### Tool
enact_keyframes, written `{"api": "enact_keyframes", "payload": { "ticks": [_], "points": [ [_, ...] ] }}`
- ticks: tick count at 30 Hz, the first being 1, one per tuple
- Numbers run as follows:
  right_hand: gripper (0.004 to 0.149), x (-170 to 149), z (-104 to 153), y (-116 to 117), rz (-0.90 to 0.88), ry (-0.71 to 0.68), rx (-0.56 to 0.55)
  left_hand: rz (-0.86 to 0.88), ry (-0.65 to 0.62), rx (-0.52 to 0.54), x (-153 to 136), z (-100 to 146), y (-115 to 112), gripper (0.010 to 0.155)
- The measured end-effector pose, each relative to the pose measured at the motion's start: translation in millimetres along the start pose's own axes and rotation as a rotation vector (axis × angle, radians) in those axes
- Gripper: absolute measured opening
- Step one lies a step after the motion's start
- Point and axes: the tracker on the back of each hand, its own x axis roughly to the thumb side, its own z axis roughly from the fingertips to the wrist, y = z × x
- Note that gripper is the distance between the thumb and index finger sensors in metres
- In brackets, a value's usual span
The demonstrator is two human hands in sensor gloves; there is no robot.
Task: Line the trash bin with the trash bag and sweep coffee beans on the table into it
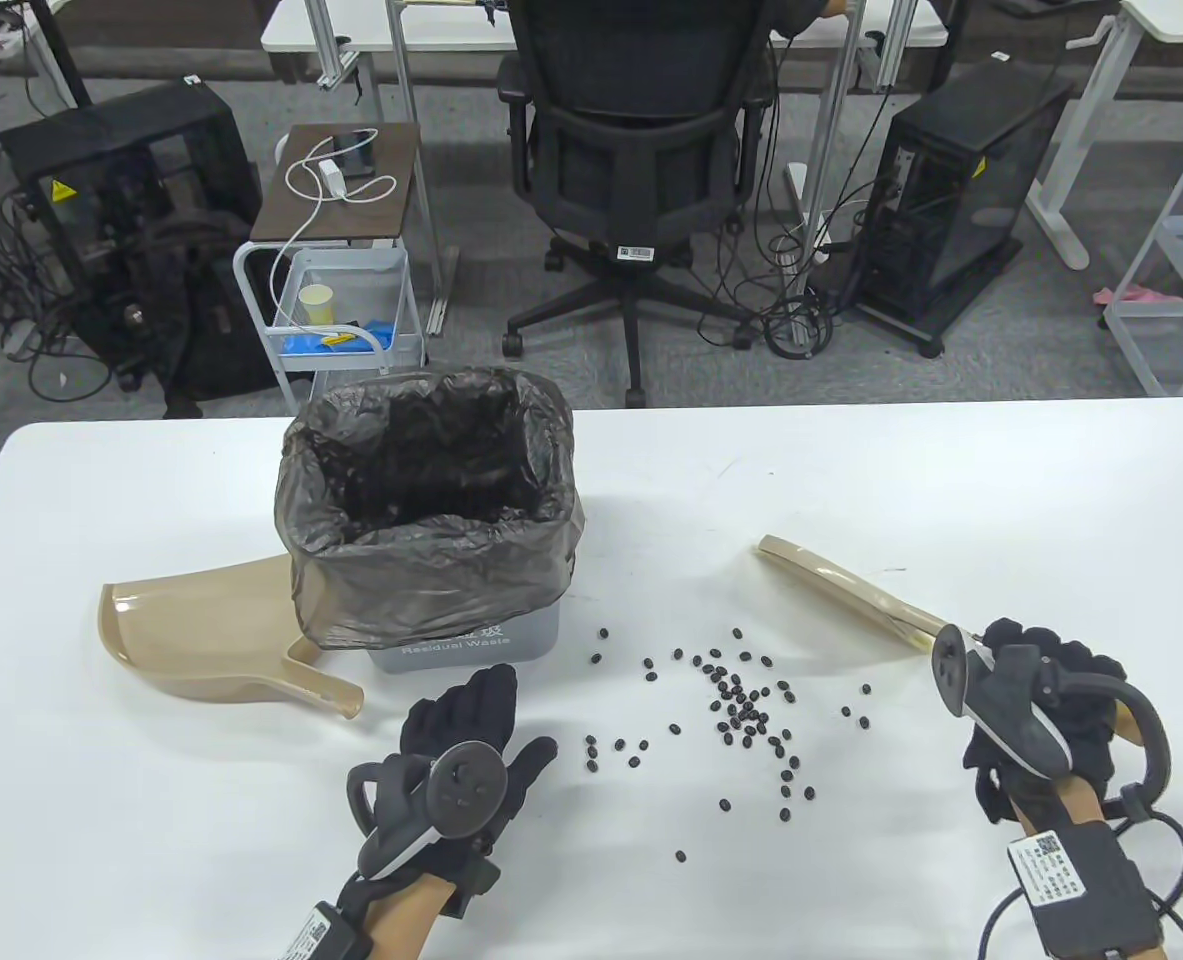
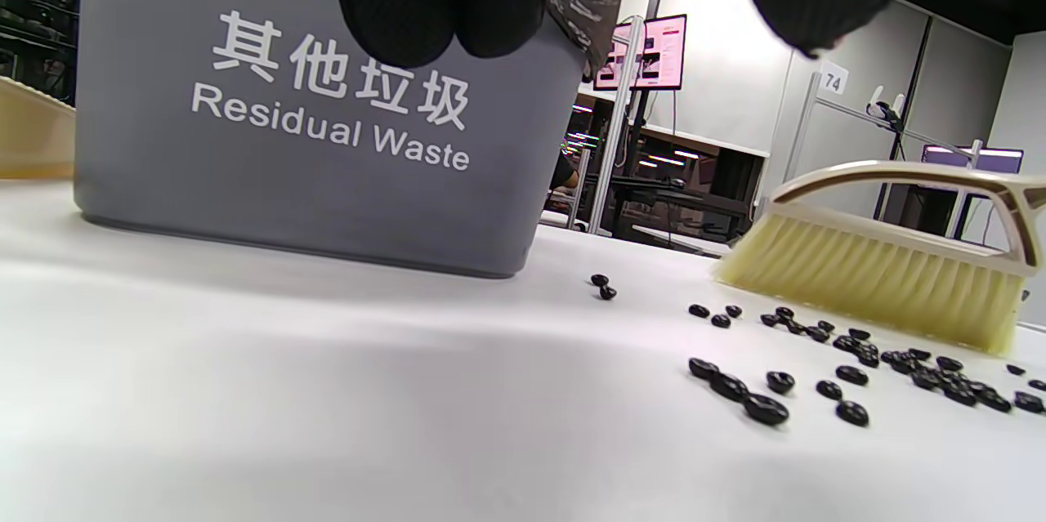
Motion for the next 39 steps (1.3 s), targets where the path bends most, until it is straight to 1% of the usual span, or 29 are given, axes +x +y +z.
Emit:
{"api": "enact_keyframes", "payload": {
  "ticks": [3, 6, 9, 14, 18, 21, 25, 27, 29, 31, 34, 36, 39],
  "points": [
    [0.057, 2, 11, -9, -0.010, -0.055, 0.049, -0.007, -0.009, -0.005, 2, 0, -1, 0.079],
    [0.058, 4, 23, -20, -0.006, -0.101, 0.035, -0.007, -0.012, -0.002, 3, 1, -1, 0.078],
    [0.058, 8, 35, -30, -0.009, -0.143, 0.052, -0.008, -0.016, -0.003, 3, 1, -1, 0.078],
    [0.058, 16, 51, -42, -0.014, -0.203, 0.035, -0.007, -0.019, -0.001, 3, 2, -2, 0.078],
    [0.058, 21, 58, -49, -0.033, -0.241, 0.054, -0.005, -0.014, 0.003, 3, 2, -1, 0.078],
    [0.058, 20, 61, -57, -0.059, -0.251, 0.027, 0.002, -0.006, 0.005, 1, 2, -1, 0.078],
    [0.058, 19, 56, -63, -0.080, -0.238, -0.046, 0.009, 0.004, 0.006, -1, 2, 0, 0.078],
    [0.059, 23, 51, -64, -0.071, -0.222, -0.115, 0.009, 0.009, 0.006, -2, 2, 0, 0.078],
    [0.058, 35, 43, -62, -0.059, -0.209, -0.180, 0.016, 0.013, 0.006, -3, 1, 0, 0.078],
    [0.059, 49, 34, -60, -0.058, -0.212, -0.206, 0.017, 0.017, 0.003, -4, 1, 0, 0.078],
    [0.059, 69, 24, -57, -0.054, -0.222, -0.222, 0.019, 0.024, -0.001, -6, 1, 0, 0.078],
    [0.059, 91, 15, -52, -0.022, -0.244, -0.240, 0.021, 0.028, -0.005, -7, 0, 0, 0.078],
    [0.058, 110, 10, -47, 0.017, -0.276, -0.255, 0.023, 0.032, -0.017, -8, 0, 1, 0.078]
  ]
}}
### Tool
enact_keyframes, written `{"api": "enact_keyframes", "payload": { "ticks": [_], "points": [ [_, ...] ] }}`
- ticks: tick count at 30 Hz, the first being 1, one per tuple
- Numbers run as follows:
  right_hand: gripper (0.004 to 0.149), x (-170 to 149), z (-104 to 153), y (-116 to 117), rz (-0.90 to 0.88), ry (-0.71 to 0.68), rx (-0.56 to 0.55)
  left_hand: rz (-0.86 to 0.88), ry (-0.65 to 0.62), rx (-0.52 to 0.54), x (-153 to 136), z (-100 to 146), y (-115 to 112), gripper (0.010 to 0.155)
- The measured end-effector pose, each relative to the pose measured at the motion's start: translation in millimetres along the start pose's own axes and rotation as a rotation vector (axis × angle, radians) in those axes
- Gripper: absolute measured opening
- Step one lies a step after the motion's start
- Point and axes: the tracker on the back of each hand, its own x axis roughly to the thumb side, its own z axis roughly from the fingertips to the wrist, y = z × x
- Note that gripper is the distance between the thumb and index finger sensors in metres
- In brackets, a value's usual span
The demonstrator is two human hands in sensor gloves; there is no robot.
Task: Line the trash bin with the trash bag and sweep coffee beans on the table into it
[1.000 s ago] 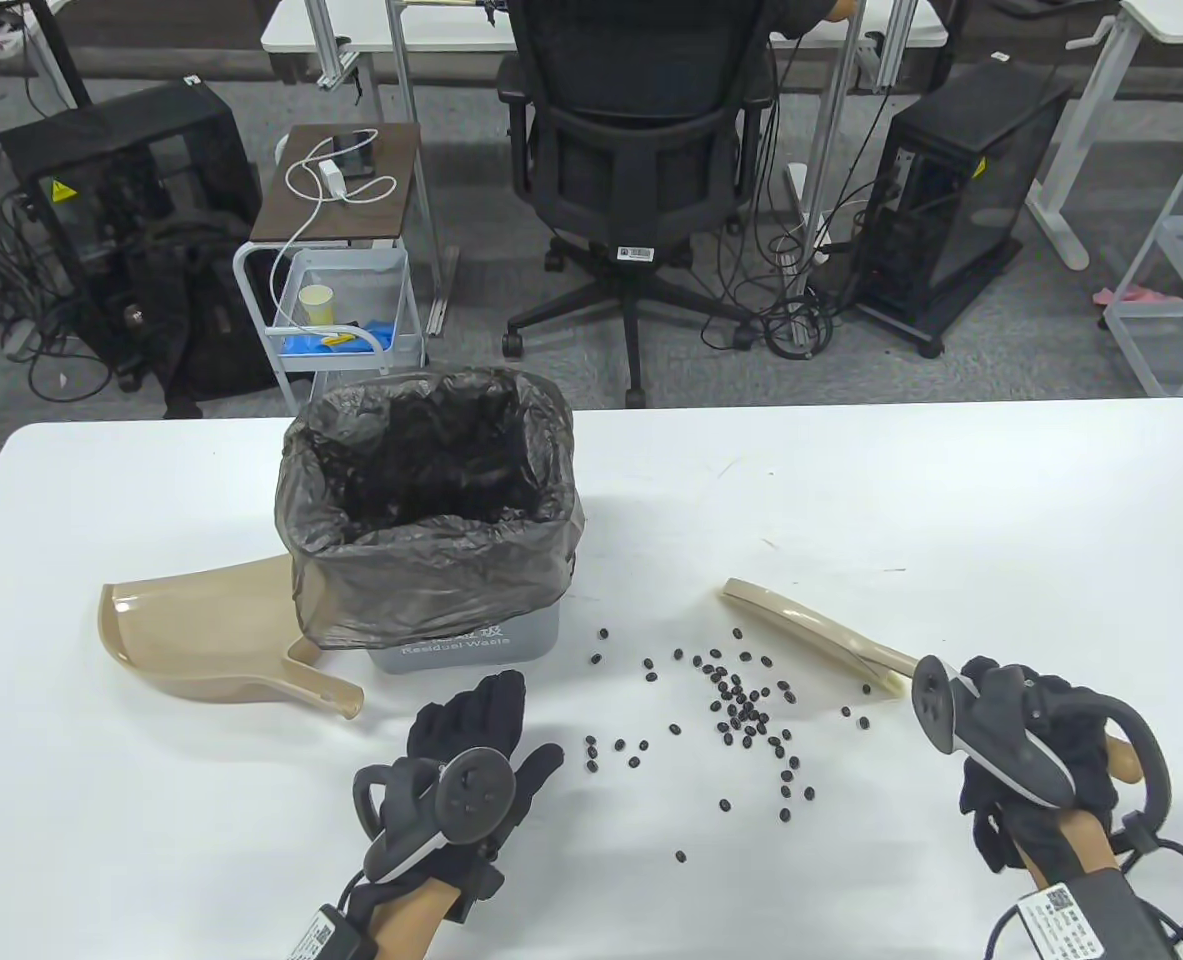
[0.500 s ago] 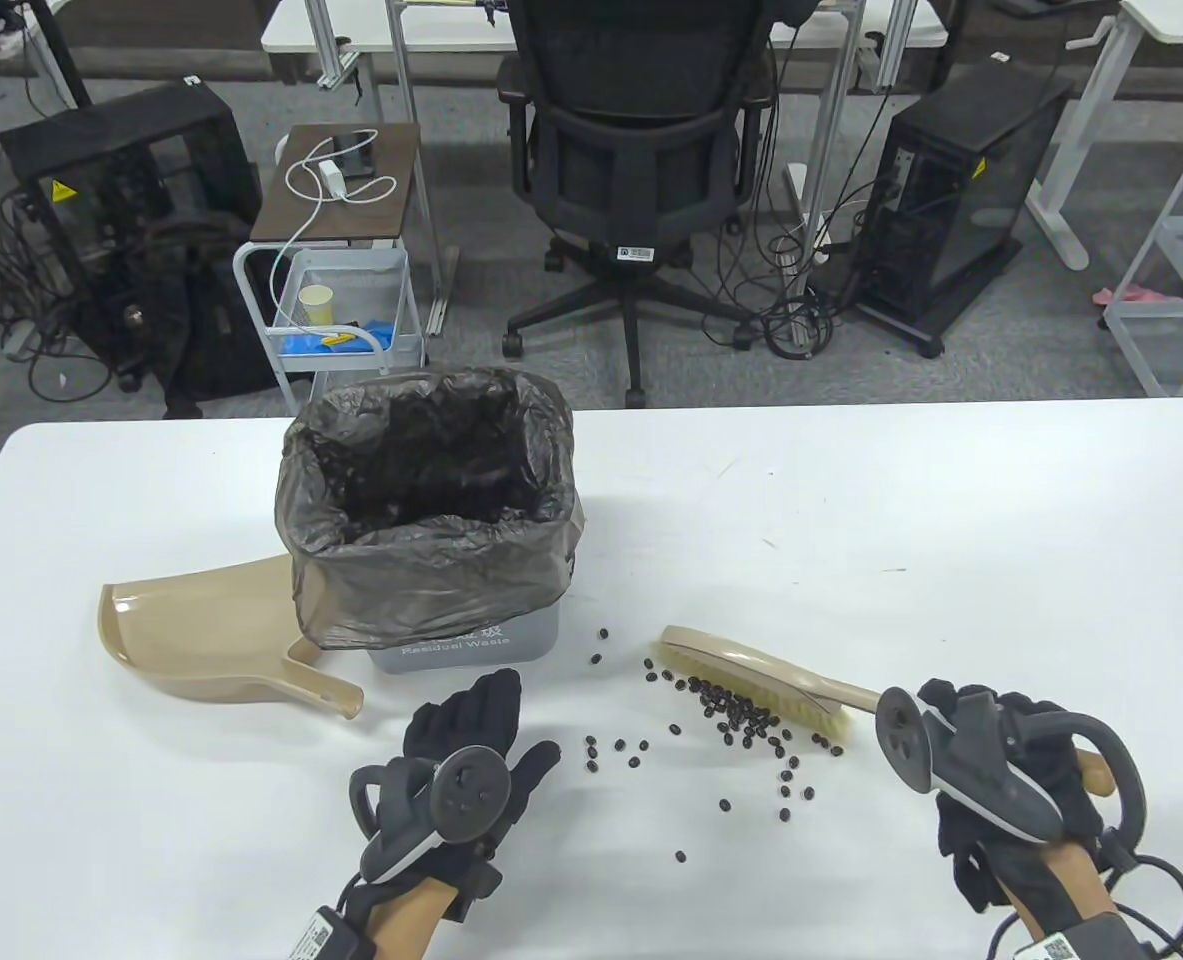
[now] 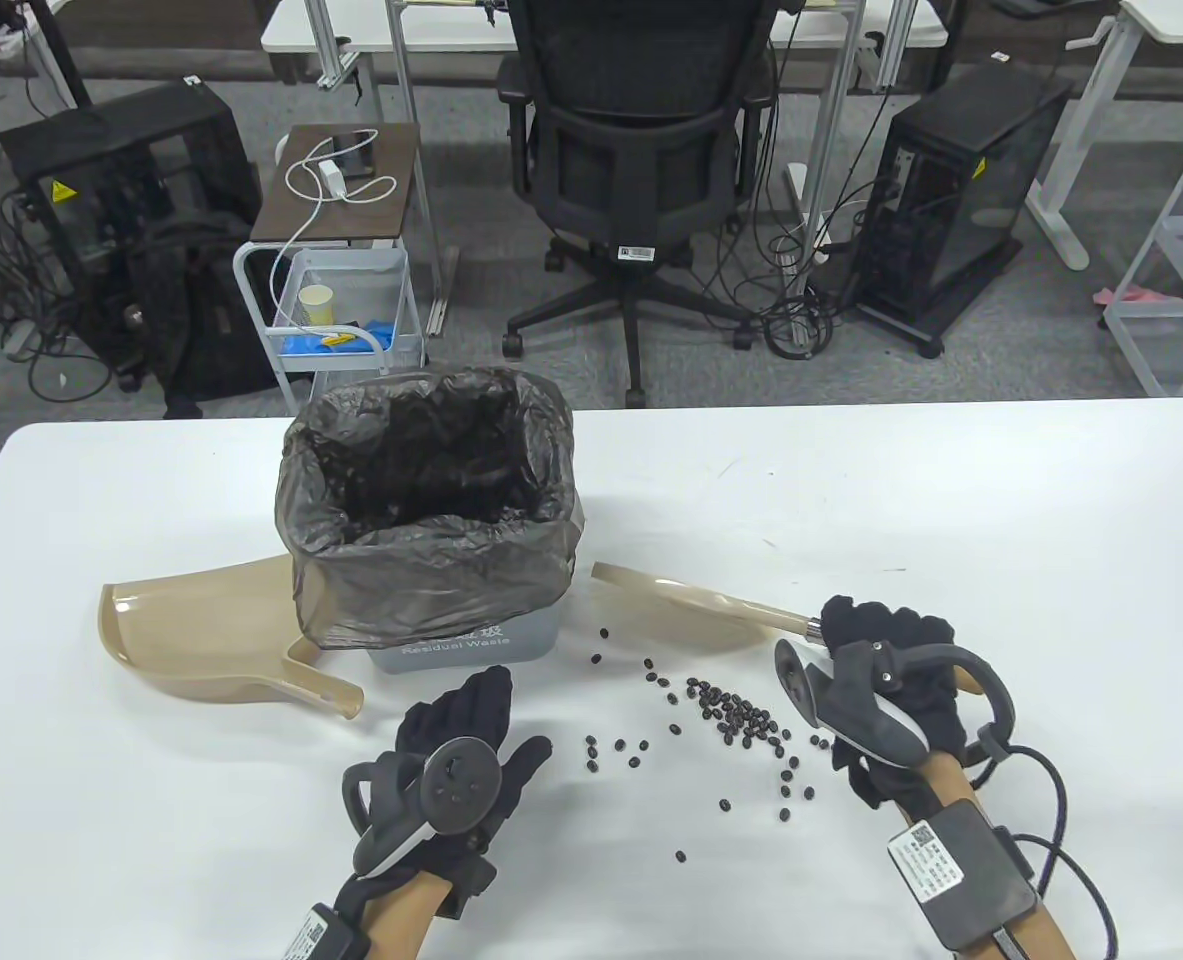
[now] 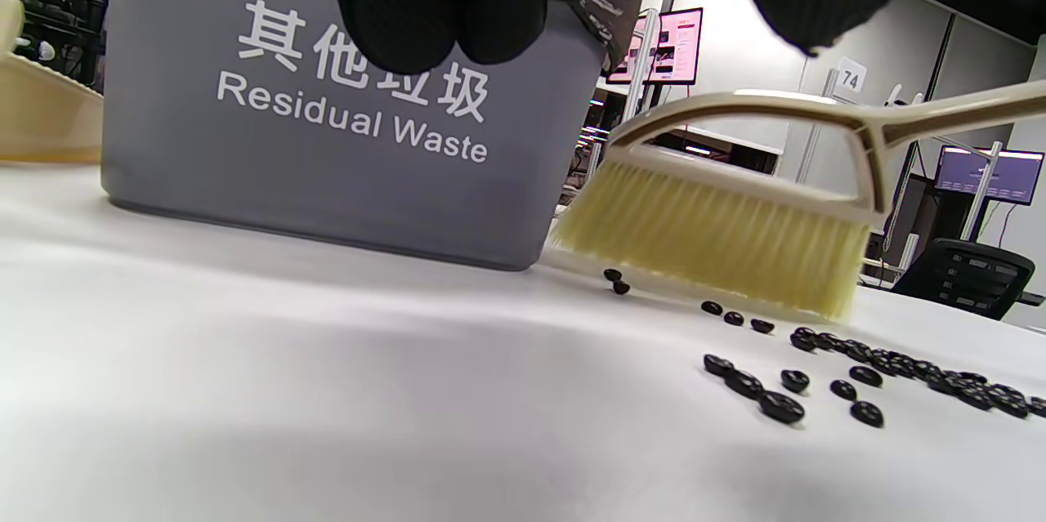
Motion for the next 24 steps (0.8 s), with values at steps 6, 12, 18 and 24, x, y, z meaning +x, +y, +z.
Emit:
{"api": "enact_keyframes", "payload": {
  "ticks": [6, 12, 18, 24],
  "points": [
    [0.056, -3, 6, 1, -0.038, -0.074, -0.014, -0.005, -0.001, 0.002, 0, 0, 2, 0.077],
    [0.054, -24, 27, -2, -0.034, -0.099, -0.017, -0.003, 0.001, 0.004, 0, 1, 2, 0.077],
    [0.053, -45, 47, -3, -0.018, -0.089, -0.072, 0.007, 0.015, 0.015, -4, 1, 4, 0.077],
    [0.054, -68, 48, -25, -0.152, -0.021, -0.069, 0.013, 0.023, 0.026, -5, 2, 5, 0.077]
  ]
}}
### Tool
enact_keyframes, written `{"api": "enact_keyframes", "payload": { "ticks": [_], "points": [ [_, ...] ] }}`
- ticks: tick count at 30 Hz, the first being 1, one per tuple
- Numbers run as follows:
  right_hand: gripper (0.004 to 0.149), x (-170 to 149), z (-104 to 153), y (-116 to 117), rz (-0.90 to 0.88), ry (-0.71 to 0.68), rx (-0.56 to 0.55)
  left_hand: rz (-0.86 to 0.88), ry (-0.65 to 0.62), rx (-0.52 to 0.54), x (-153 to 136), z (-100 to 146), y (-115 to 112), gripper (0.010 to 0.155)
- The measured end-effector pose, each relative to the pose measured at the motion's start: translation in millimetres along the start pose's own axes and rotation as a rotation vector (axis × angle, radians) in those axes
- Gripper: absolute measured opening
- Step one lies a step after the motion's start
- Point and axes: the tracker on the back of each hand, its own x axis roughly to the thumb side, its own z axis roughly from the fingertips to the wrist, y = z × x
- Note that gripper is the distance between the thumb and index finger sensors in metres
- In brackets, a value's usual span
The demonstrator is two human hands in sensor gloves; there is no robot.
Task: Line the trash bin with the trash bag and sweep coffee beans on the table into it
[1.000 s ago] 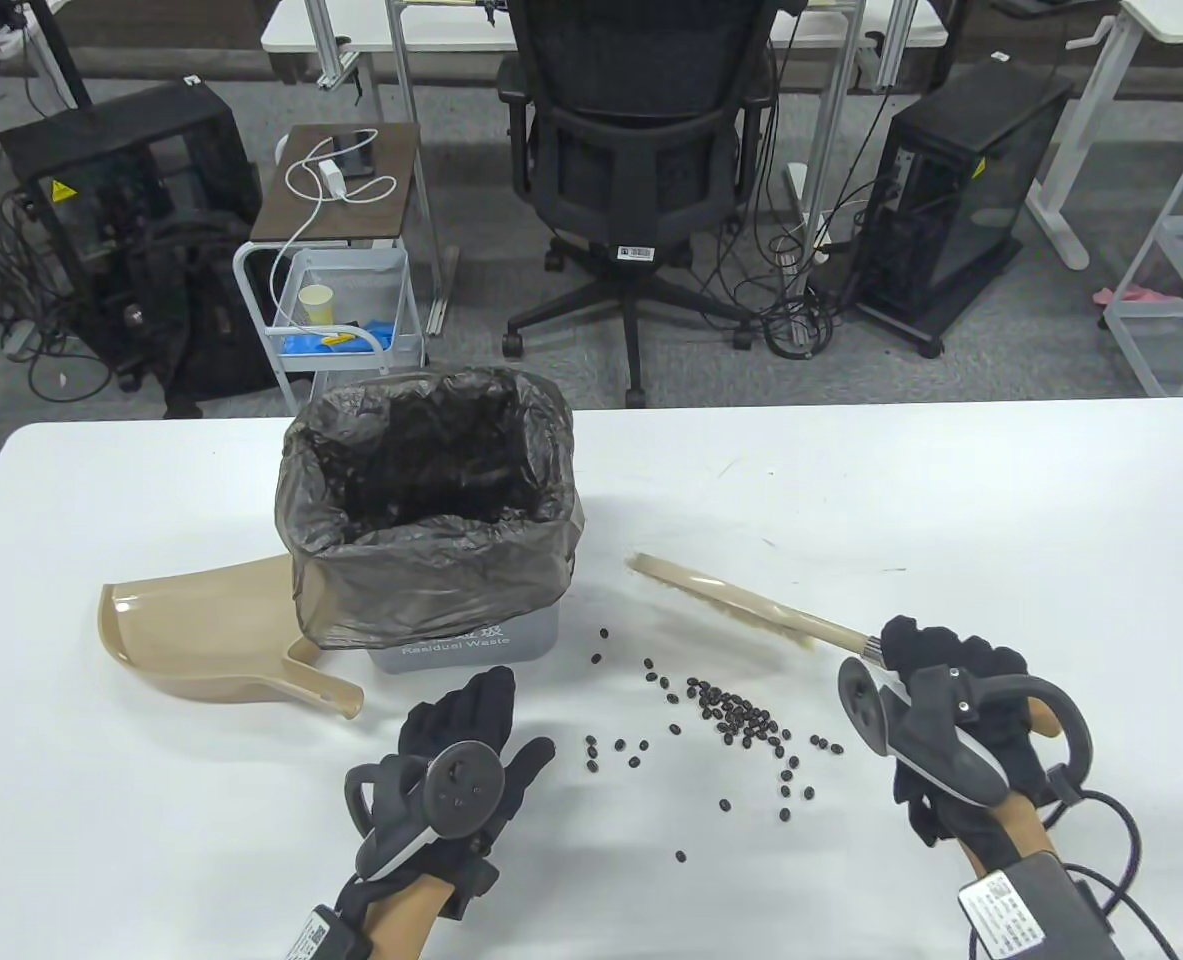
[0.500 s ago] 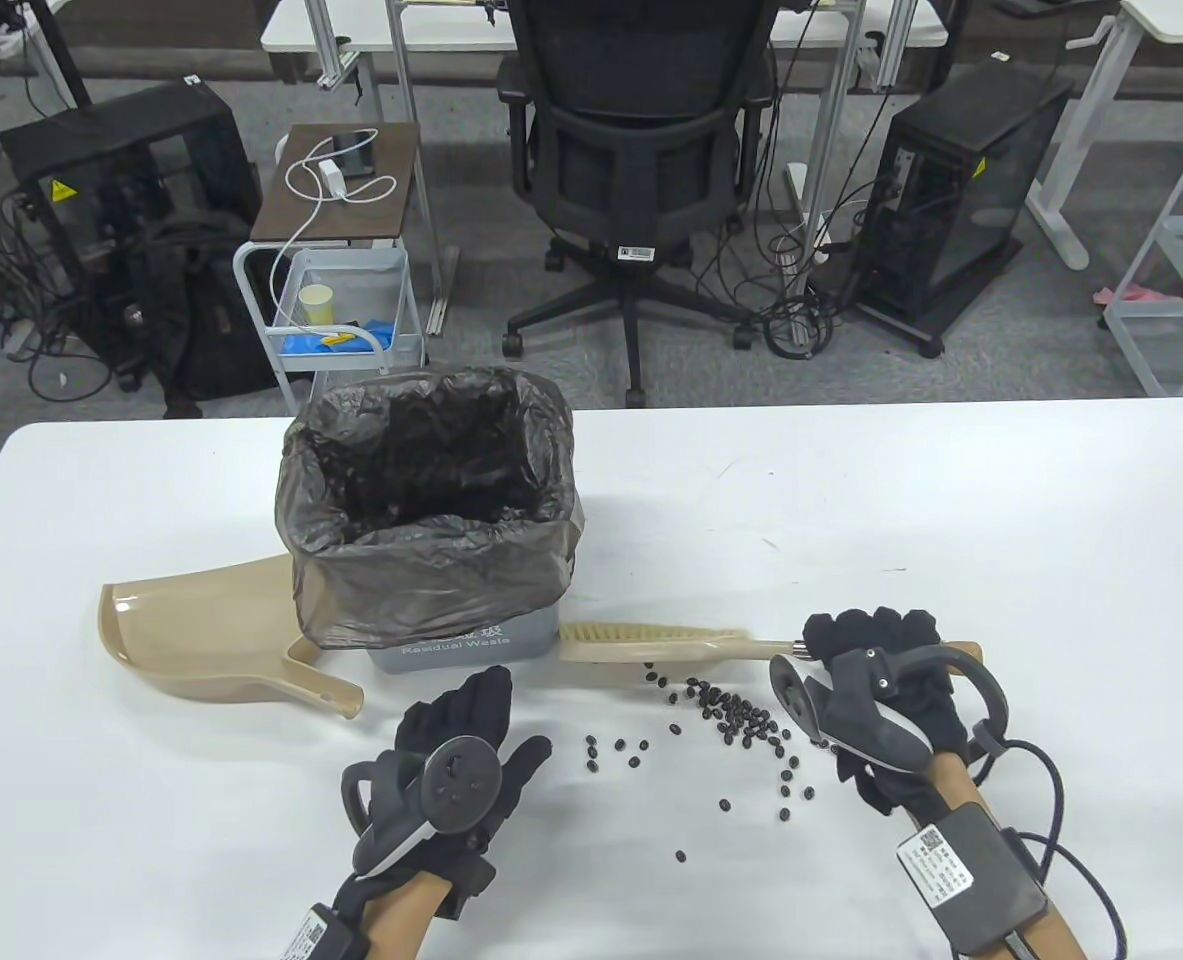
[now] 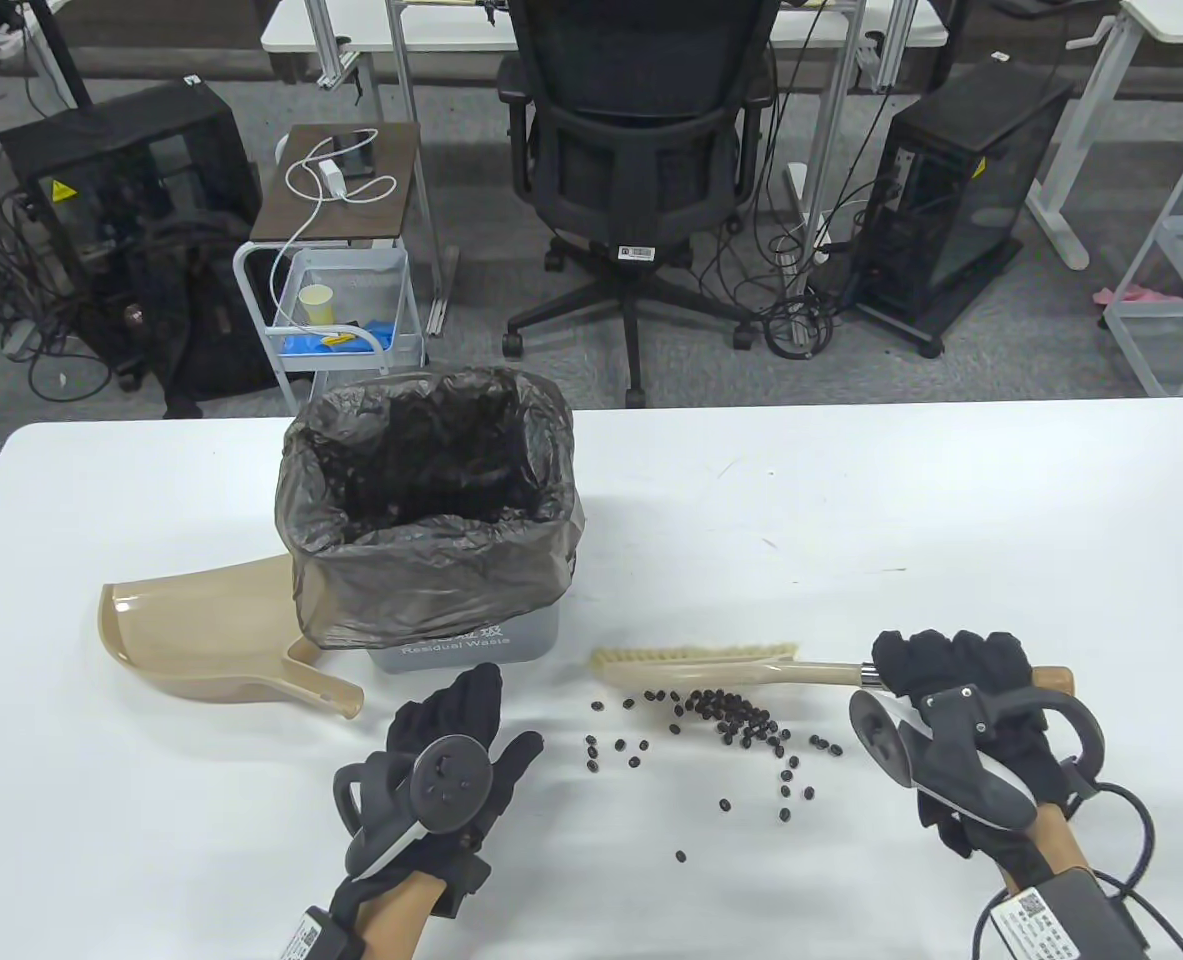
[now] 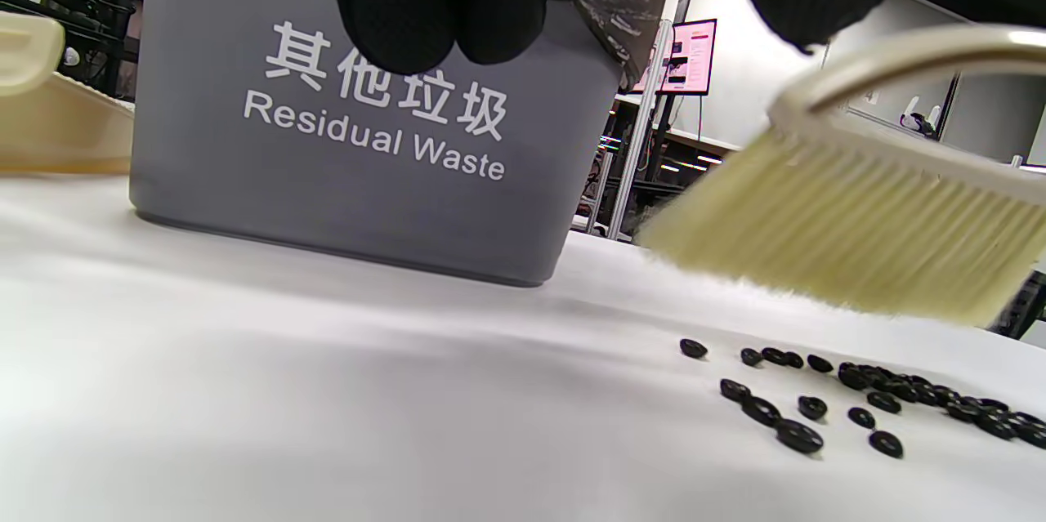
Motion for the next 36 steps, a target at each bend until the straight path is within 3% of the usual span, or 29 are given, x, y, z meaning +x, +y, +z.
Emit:
{"api": "enact_keyframes", "payload": {
  "ticks": [8, 11, 15, 17, 23, 36],
  "points": [
    [0.053, -1, -5, -15, -0.237, -0.062, 0.170, 0.019, 0.014, 0.007, -4, 0, 2, 0.077],
    [0.055, 5, -9, -10, -0.348, -0.088, 0.288, 0.035, 0.021, 0.010, -6, 0, 3, 0.077],
    [0.056, 22, -12, 10, -0.530, -0.171, 0.555, 0.052, 0.026, 0.013, -9, 0, 3, 0.078],
    [0.057, 32, -11, 19, -0.552, -0.210, 0.619, 0.052, 0.027, 0.014, -9, 0, 3, 0.078],
    [0.056, 48, -9, 36, -0.412, -0.204, 0.604, 0.041, 0.024, 0.005, -8, -1, 2, 0.077],
    [0.054, -11, -19, 57, -0.400, -0.014, 0.611, 0.046, 0.036, 0.004, -10, -1, 2, 0.077]
  ]
}}
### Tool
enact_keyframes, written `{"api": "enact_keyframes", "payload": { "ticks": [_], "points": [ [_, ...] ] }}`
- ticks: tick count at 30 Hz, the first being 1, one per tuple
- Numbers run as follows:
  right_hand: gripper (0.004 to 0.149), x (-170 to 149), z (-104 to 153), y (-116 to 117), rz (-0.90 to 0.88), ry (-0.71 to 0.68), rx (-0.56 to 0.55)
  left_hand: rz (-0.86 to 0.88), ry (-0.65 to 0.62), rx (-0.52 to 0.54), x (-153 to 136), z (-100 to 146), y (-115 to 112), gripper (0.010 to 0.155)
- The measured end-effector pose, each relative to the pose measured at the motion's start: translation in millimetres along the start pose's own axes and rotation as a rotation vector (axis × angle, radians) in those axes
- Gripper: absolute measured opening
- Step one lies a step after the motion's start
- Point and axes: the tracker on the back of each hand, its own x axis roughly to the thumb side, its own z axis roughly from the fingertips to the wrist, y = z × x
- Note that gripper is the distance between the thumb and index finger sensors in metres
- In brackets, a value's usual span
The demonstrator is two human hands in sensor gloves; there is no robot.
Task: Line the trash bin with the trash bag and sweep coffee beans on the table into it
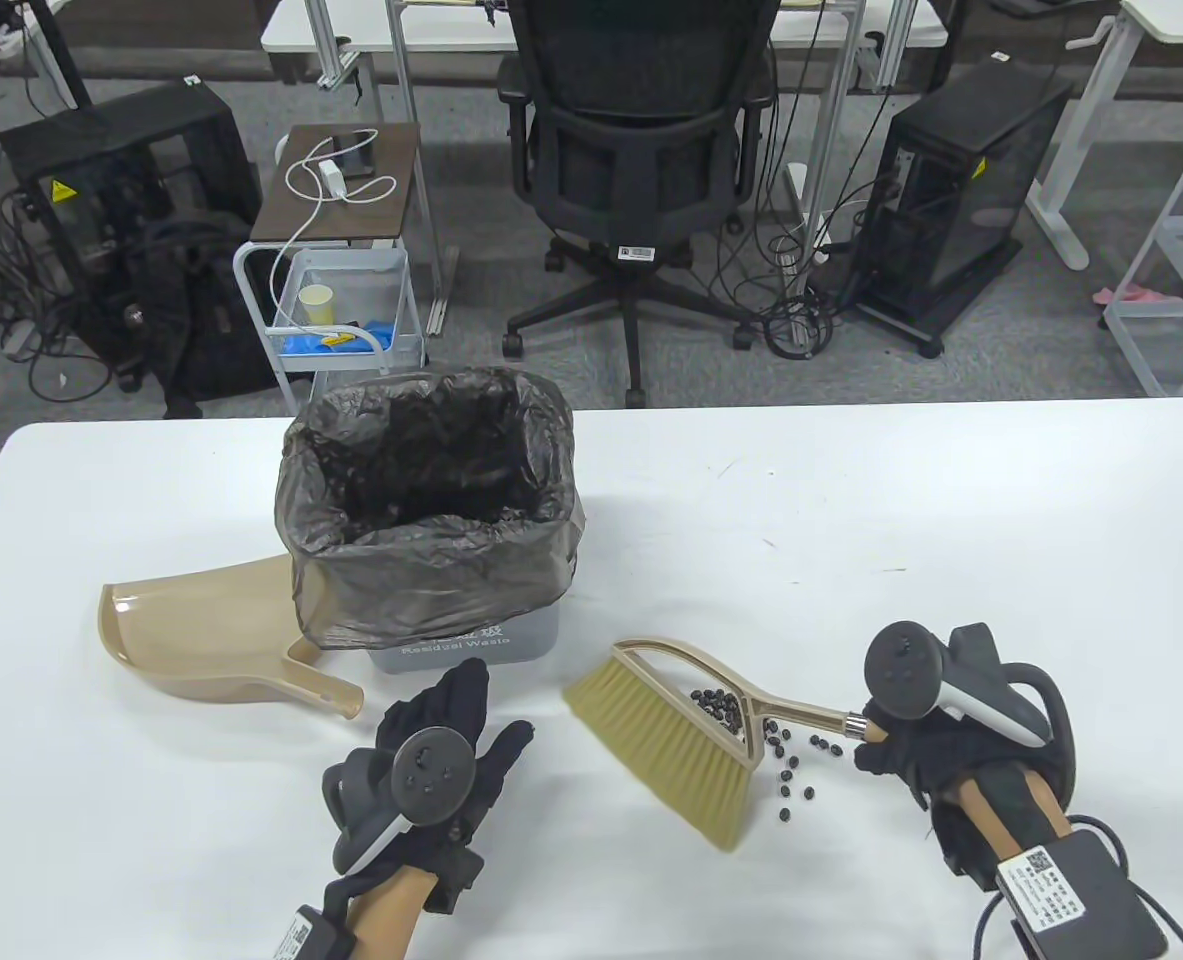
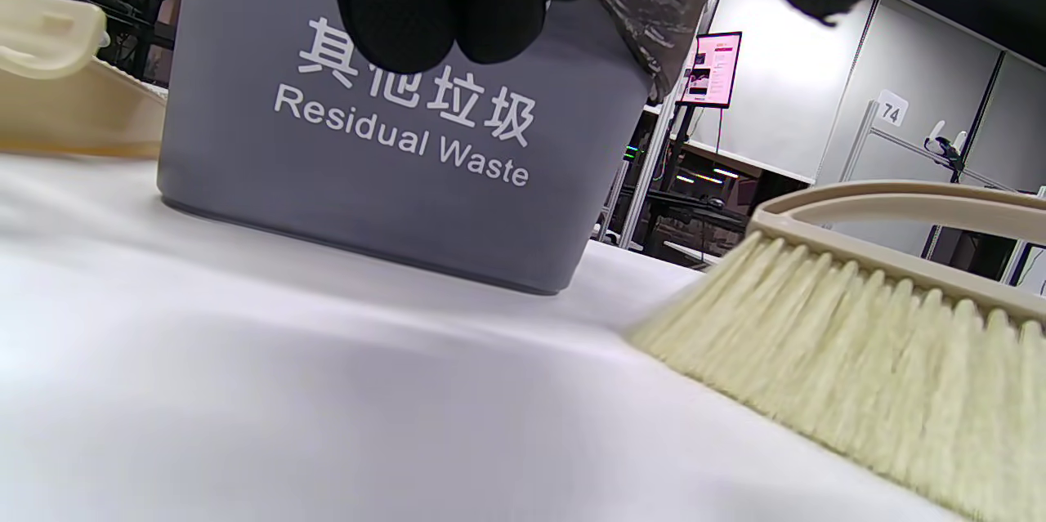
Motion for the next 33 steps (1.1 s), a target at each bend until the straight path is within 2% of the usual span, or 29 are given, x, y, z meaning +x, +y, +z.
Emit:
{"api": "enact_keyframes", "payload": {
  "ticks": [9, 14, 22, 26, 30, 33],
  "points": [
    [0.052, -46, 3, -7, 0.020, 0.115, -0.015, -0.005, -0.002, -0.002, 0, 0, -1, 0.077],
    [0.050, -61, 3, -13, 0.064, 0.172, -0.050, -0.006, -0.002, -0.003, 0, 0, -1, 0.077],
    [0.050, -64, 8, -30, 0.124, 0.163, -0.151, -0.014, 0.005, -0.007, 0, 0, -1, 0.077],
    [0.049, -58, 18, -46, 0.077, 0.107, -0.177, -0.012, 0.012, -0.010, -1, 0, -1, 0.077],
    [0.051, -39, 24, -55, 0.121, 0.048, -0.379, -0.014, 0.013, -0.013, 0, -1, -2, 0.077],
    [0.056, -16, 20, -51, 0.267, 0.044, -0.515, -0.022, 0.006, -0.019, 1, -1, -3, 0.077]
  ]
}}
